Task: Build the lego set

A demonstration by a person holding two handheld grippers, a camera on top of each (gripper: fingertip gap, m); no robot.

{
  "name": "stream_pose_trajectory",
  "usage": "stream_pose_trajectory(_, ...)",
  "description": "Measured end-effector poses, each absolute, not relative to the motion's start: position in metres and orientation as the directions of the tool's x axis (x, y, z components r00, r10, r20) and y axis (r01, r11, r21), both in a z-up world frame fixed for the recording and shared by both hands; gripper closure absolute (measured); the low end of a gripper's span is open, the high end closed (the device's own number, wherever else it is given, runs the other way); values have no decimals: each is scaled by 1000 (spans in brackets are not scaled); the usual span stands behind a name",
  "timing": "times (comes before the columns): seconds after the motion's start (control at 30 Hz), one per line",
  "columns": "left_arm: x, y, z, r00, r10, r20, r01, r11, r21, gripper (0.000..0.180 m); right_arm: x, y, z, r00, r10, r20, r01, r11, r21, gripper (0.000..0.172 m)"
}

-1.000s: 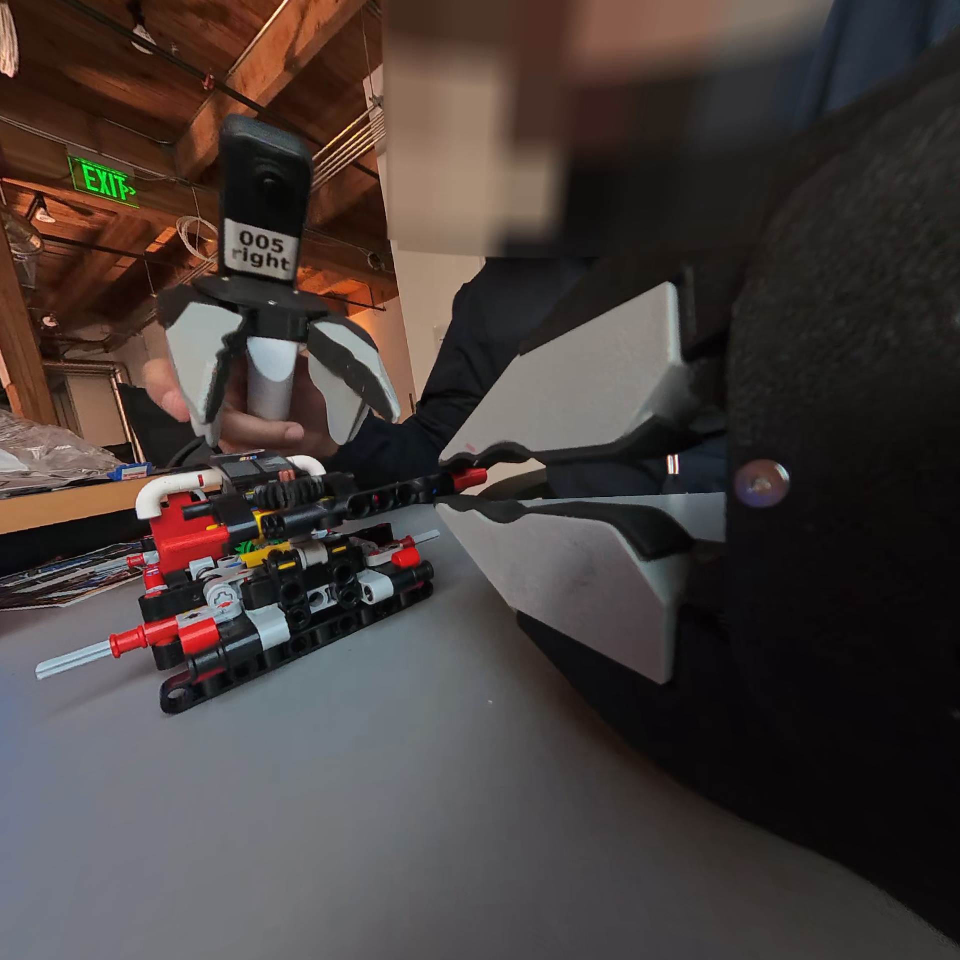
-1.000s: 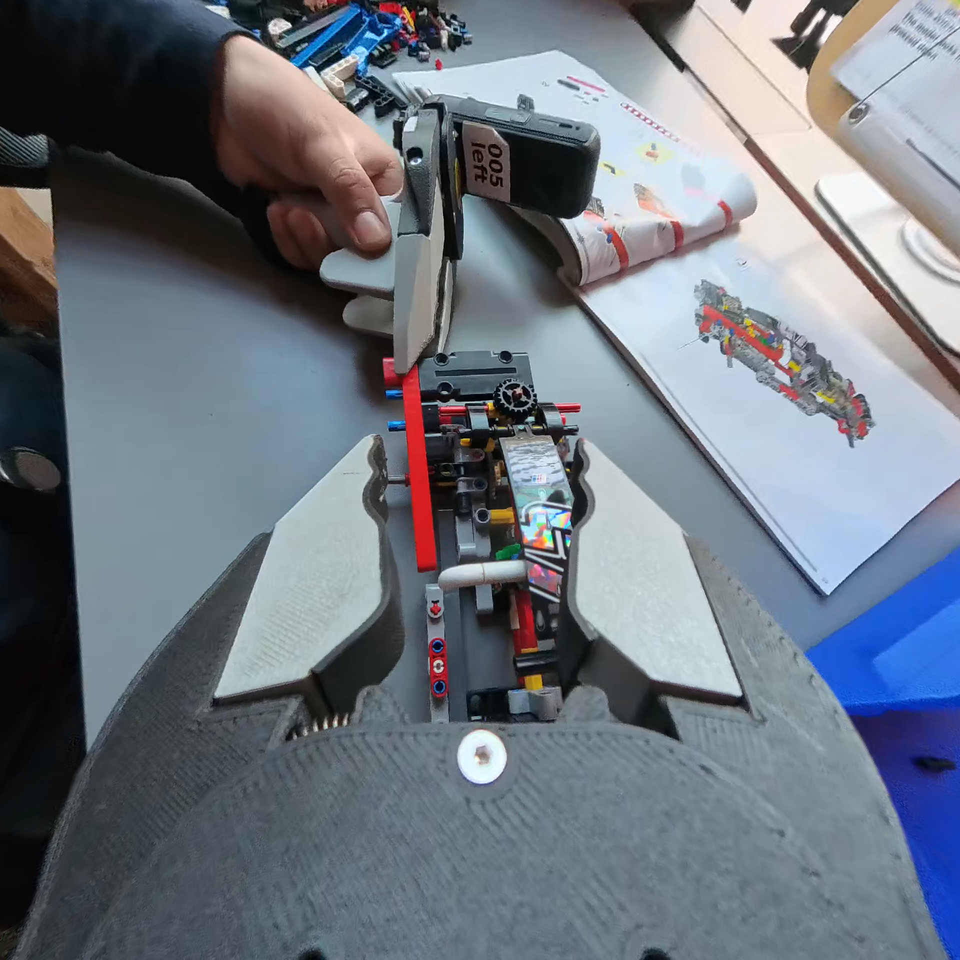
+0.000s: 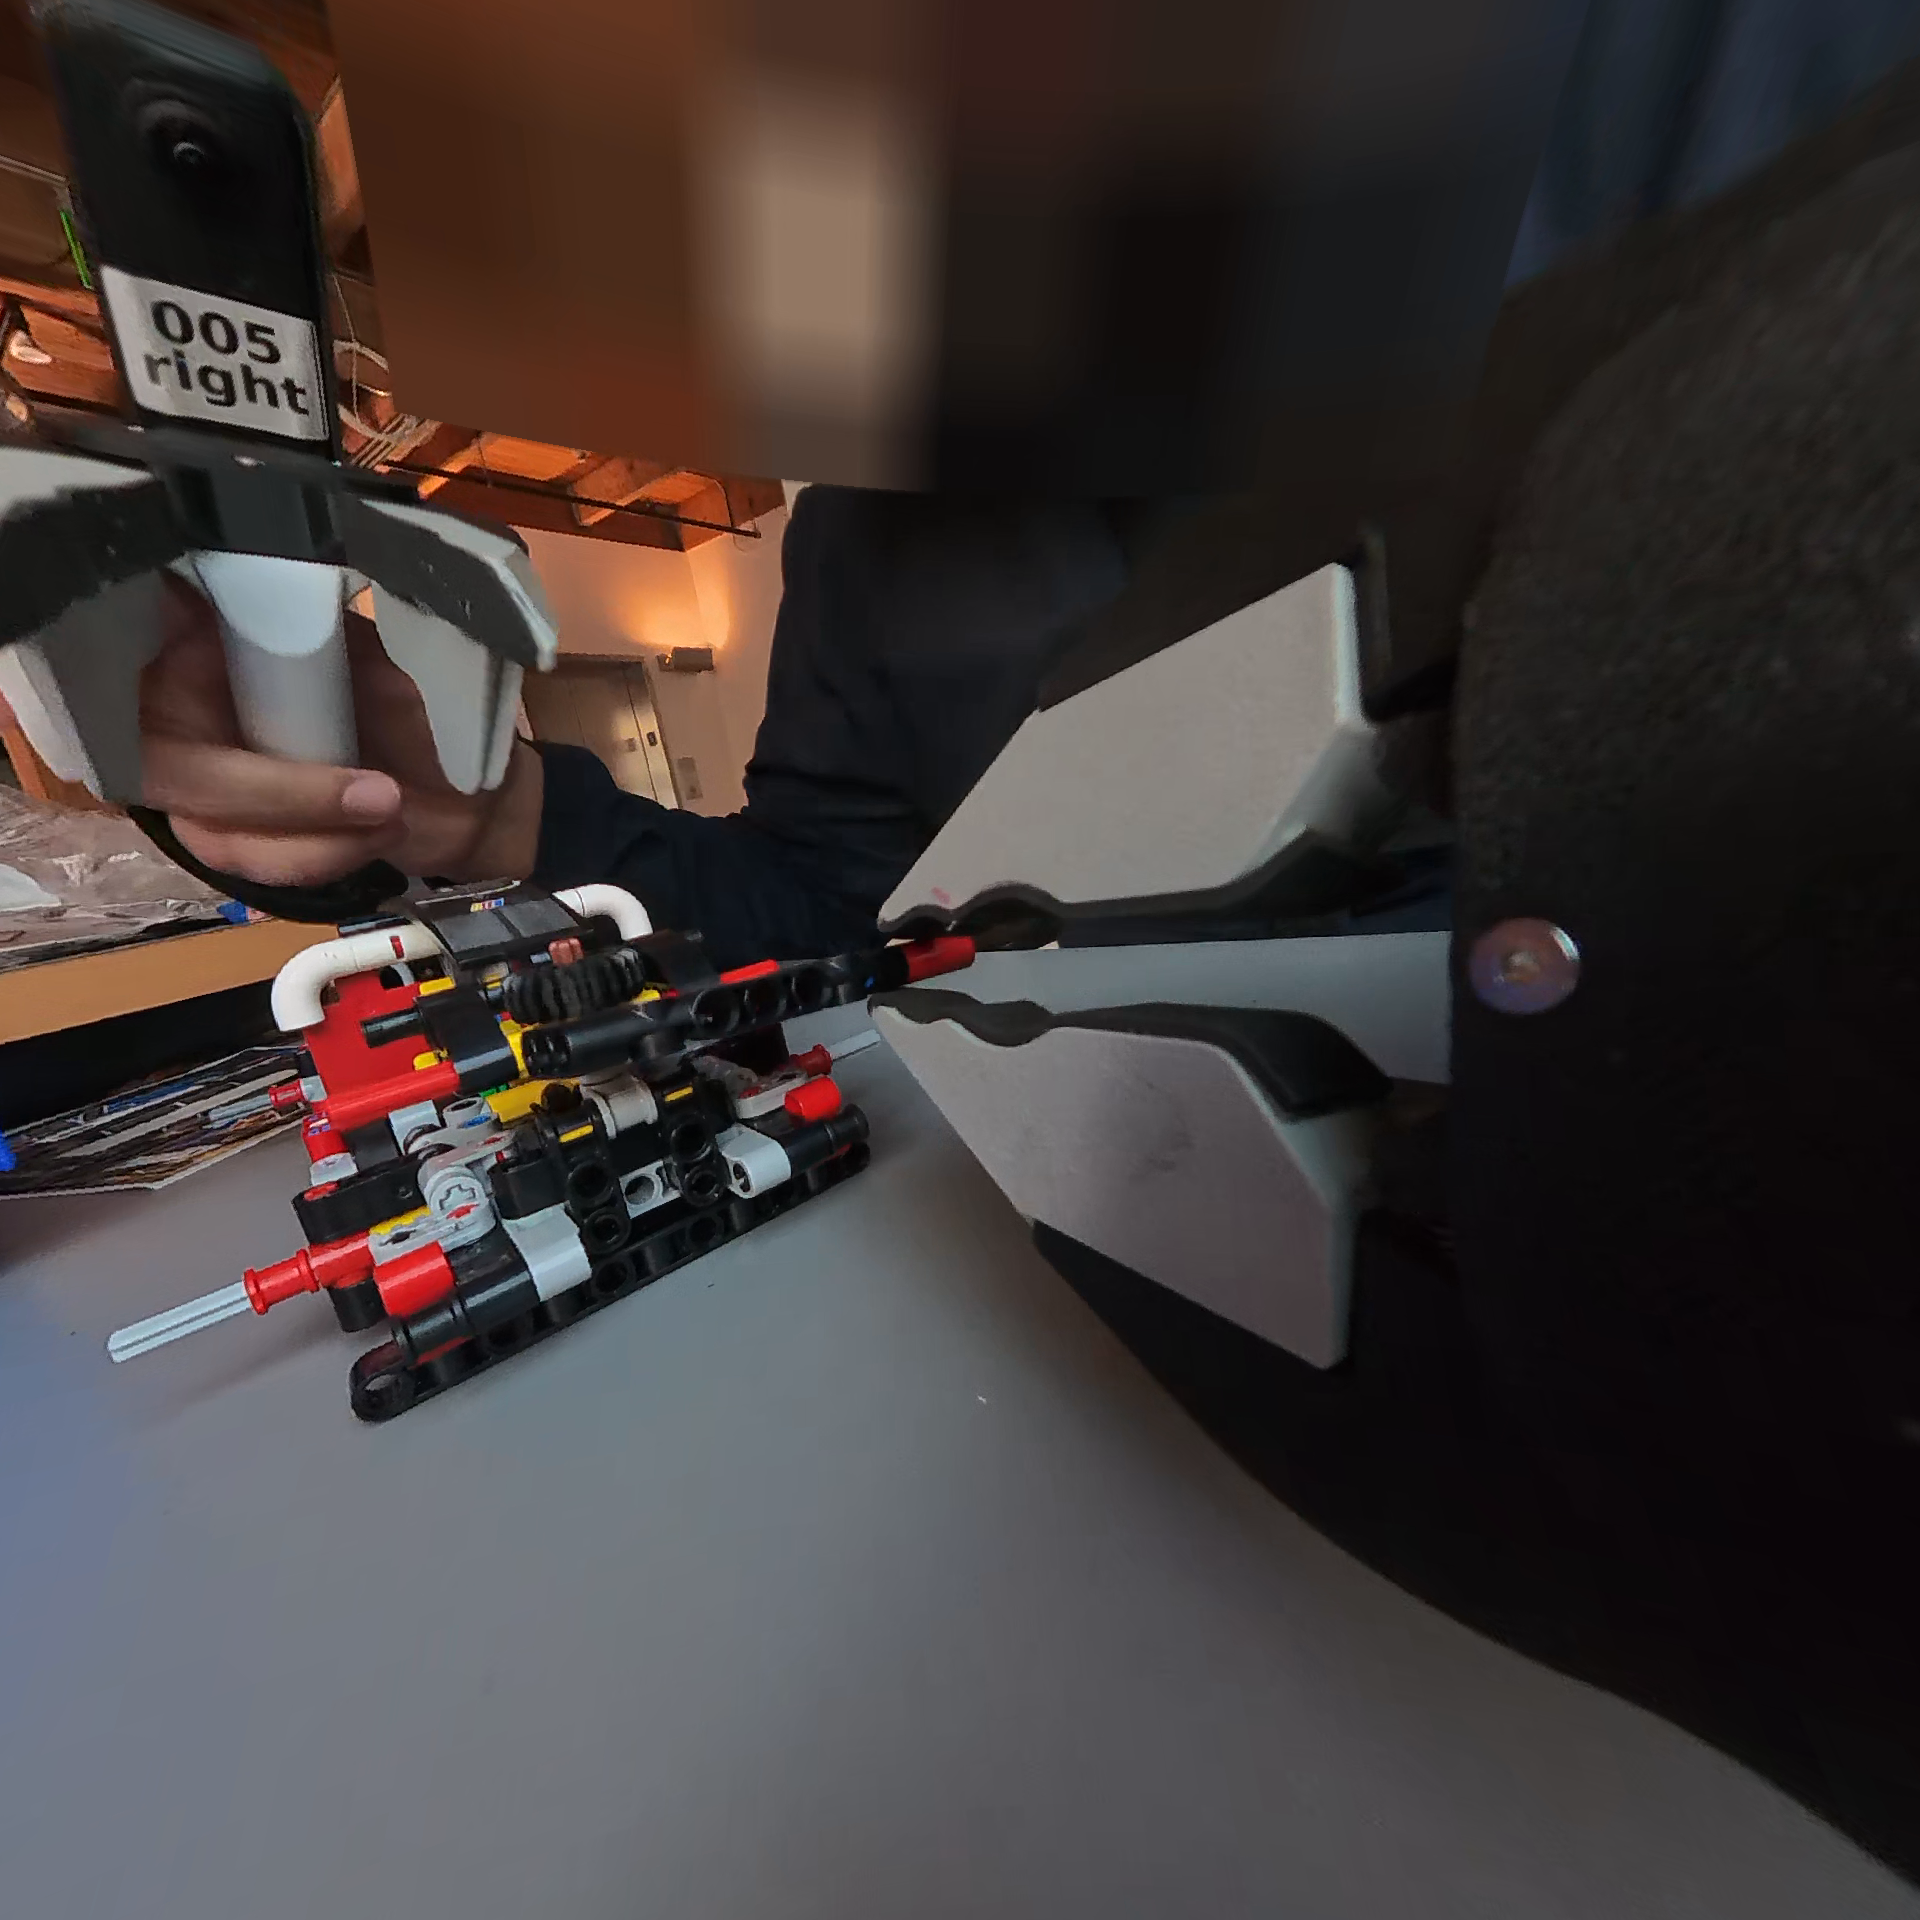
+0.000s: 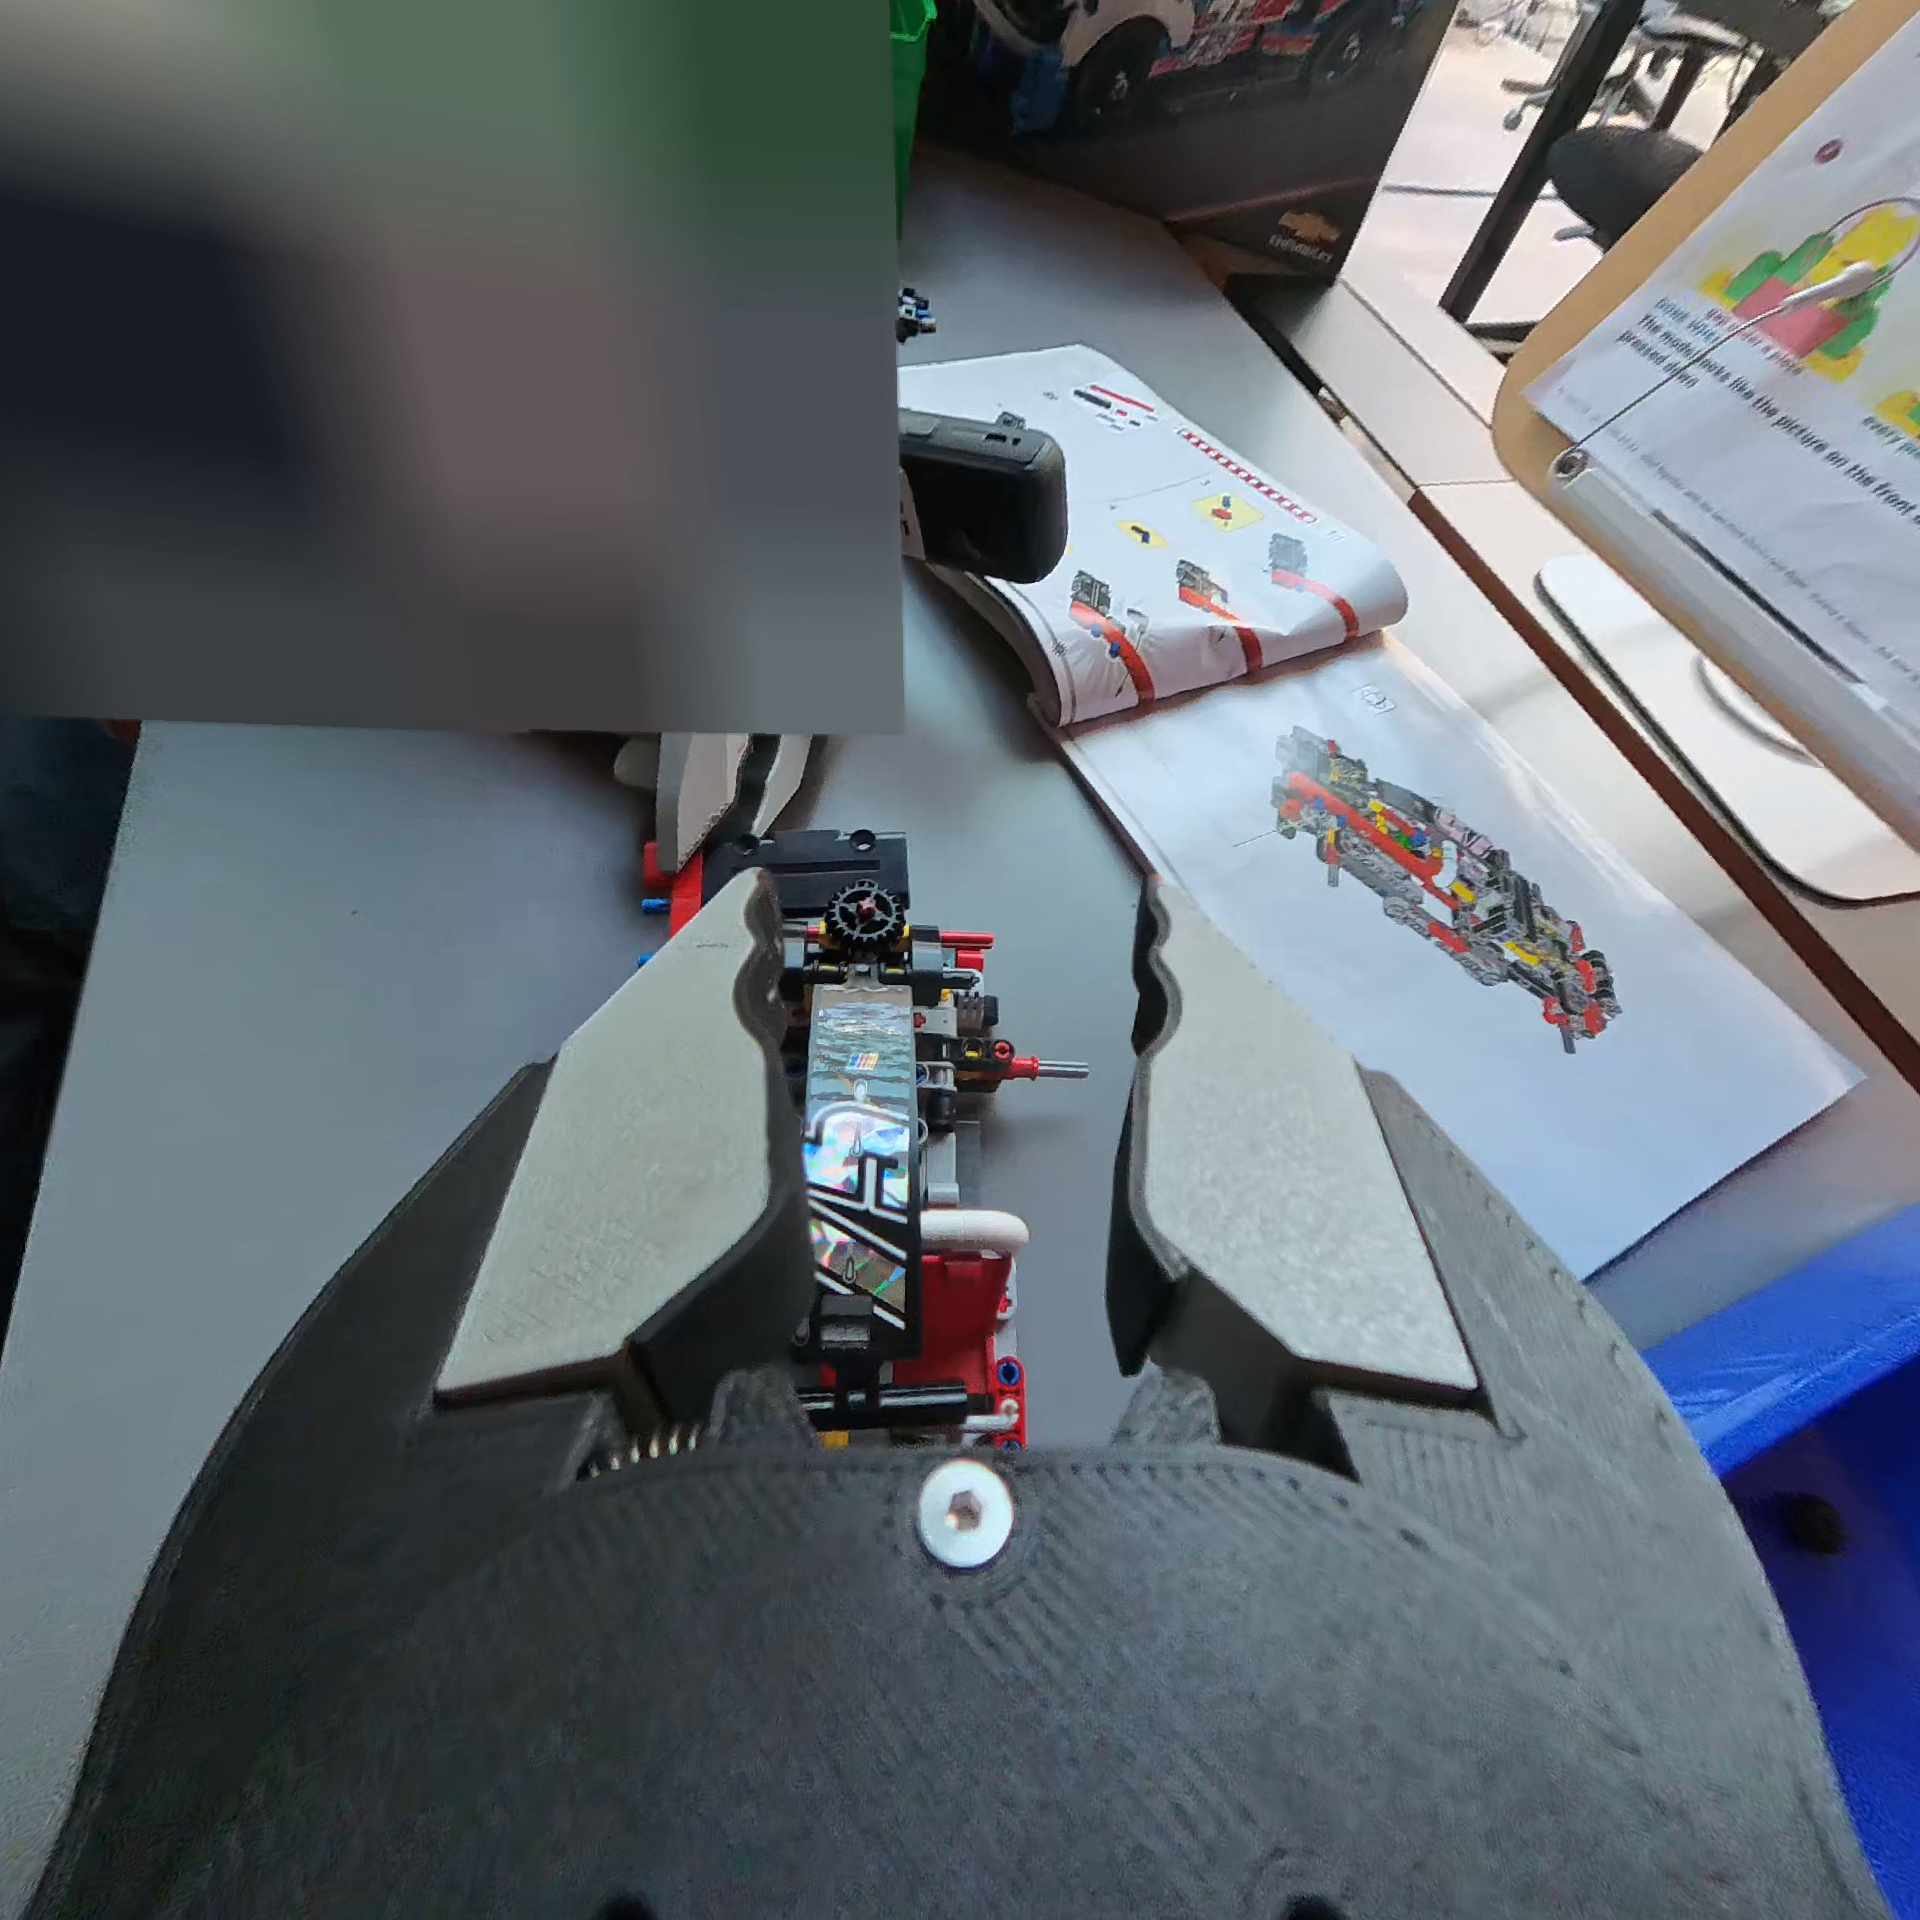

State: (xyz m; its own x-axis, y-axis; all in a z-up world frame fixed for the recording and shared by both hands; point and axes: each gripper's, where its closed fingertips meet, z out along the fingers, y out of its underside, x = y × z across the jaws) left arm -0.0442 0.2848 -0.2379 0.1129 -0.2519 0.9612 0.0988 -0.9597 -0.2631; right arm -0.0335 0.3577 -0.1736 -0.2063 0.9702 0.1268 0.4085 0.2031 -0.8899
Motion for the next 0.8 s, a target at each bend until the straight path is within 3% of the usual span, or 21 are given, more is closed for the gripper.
stream_pose_trajectory(0.27,-44,285,-238,113,-251,961,103,-959,-263,174,-38,347,-191,-238,961,143,470,243,-848,105)
stream_pose_trajectory(0.37,-44,285,-238,121,-256,959,109,-957,-270,174,-41,335,-198,-262,959,106,515,232,-826,93)
stream_pose_trajectory(0.53,-46,286,-238,123,-259,958,120,-955,-273,174,-46,319,-211,-287,957,48,589,216,-779,87)
stream_pose_trajectory(0.8,-47,285,-235,59,-200,978,107,-973,-205,173,-42,317,-230,-293,955,51,697,250,-672,87)
